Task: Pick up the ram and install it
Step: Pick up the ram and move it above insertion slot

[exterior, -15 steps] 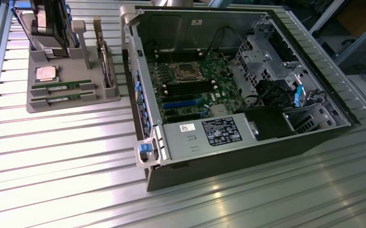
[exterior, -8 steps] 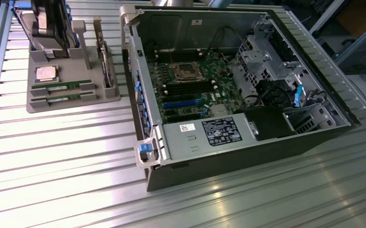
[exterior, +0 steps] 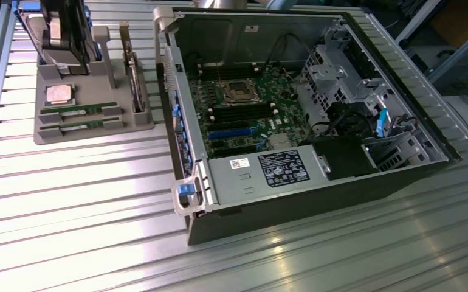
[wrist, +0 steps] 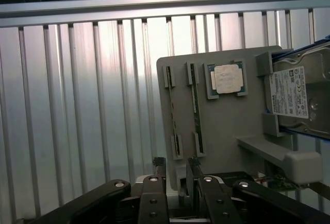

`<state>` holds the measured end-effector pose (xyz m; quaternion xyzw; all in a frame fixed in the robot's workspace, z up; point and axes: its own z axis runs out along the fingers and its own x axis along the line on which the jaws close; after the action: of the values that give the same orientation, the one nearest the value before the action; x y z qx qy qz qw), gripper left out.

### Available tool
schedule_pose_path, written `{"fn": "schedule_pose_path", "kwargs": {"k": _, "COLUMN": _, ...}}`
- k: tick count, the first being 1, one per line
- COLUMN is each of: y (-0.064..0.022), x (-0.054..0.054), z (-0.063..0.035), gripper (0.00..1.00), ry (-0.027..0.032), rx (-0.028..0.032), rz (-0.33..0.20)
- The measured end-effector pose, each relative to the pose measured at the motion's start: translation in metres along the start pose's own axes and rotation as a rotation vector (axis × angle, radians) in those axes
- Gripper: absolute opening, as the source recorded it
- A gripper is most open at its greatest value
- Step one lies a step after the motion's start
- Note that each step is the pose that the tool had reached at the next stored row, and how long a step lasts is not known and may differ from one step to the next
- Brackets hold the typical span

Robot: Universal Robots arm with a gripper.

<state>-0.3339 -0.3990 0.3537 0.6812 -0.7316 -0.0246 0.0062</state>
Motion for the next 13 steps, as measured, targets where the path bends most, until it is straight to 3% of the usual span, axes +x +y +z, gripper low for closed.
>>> {"fn": "schedule_pose_path", "kwargs": {"k": 13, "y": -0.0003, "x": 0.0002, "z": 0.0069, "gripper": 0.3, "ry": 0.0, "rx": 0.0, "rz": 0.0}}
